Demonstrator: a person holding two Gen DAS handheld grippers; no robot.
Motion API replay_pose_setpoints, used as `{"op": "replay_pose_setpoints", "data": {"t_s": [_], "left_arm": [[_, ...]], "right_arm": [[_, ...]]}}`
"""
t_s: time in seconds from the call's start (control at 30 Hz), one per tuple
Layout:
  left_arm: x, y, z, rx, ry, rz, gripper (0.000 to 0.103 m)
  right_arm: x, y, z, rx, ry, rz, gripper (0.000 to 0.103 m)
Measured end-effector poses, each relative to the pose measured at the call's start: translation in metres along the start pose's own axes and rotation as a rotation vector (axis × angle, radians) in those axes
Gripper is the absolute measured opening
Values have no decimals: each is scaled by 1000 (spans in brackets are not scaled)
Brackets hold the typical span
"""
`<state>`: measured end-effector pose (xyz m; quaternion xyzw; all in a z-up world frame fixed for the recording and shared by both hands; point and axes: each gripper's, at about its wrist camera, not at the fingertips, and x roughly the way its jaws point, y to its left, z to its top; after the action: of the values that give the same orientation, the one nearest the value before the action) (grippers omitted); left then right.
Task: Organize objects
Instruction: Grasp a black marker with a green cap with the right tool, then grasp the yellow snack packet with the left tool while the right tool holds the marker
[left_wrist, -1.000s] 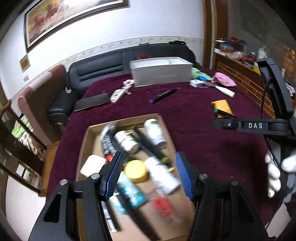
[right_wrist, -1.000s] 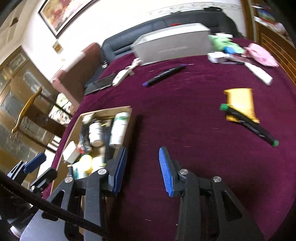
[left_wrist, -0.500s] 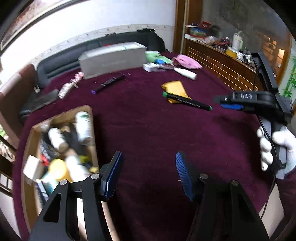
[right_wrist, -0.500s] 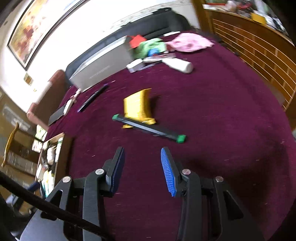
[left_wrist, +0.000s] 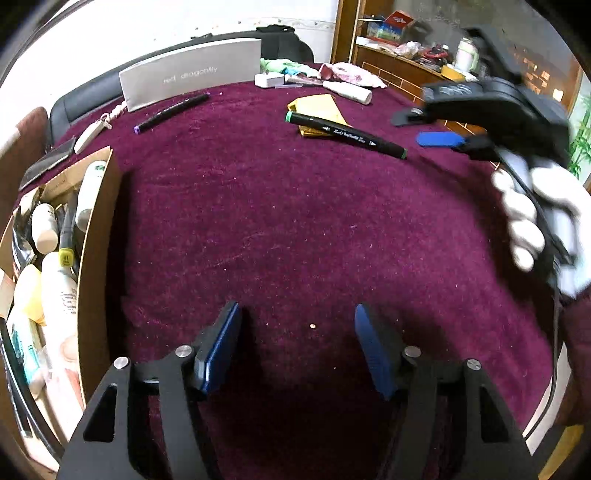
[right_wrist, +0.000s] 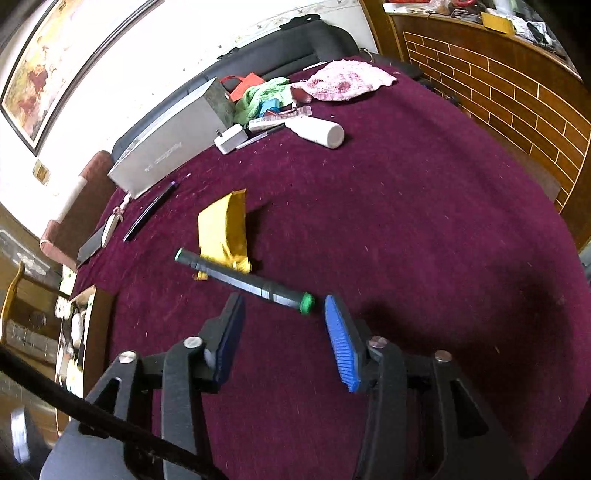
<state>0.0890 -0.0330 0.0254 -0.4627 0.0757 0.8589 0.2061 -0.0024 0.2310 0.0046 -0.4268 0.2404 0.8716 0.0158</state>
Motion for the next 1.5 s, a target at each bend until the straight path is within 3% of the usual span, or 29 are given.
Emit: {"op": "replay_pose_setpoints", "data": {"t_s": [0.13,0.23,0.4,0.43,0.57,0.77,0.87,0.97,1.17,1.23,1.3,1.5], "left_arm": [[2,-6,-2,28,-5,7,68],[0,-6,-3,25,-4,-14,74],[-2,-5,-3,26,-3,-42,81],[-2,-6,-3,32,1,-45,84],[0,-16,-3,84,22,-20,92],[1,-24,-4,114,39,4,97],[1,-25,-3,125,47,2,101],[0,-26,-4,132,51,0,101],[-1,-26,-2,125,68,-18,101],[-3,-23,7,70,70,-79,100],[-5,-23,23,16,64,-125,100],[-6,-28,91,-49,-68,-17,100]], "right_arm": [[25,7,11,8,20,-14,45],[41,17,9,-6,78,21,45],[47,45,-12,-61,249,244,50],[43,49,-15,-66,243,243,50],[39,67,-18,-190,159,36,50],[54,85,-28,-280,116,-132,48],[57,92,-28,-335,100,-204,15],[47,82,-28,-316,102,-180,12],[19,39,-38,-248,50,-226,12],[12,24,-40,-225,23,-250,12],[8,12,-41,-195,0,-207,12],[5,4,-45,-173,-48,-139,13]]}}
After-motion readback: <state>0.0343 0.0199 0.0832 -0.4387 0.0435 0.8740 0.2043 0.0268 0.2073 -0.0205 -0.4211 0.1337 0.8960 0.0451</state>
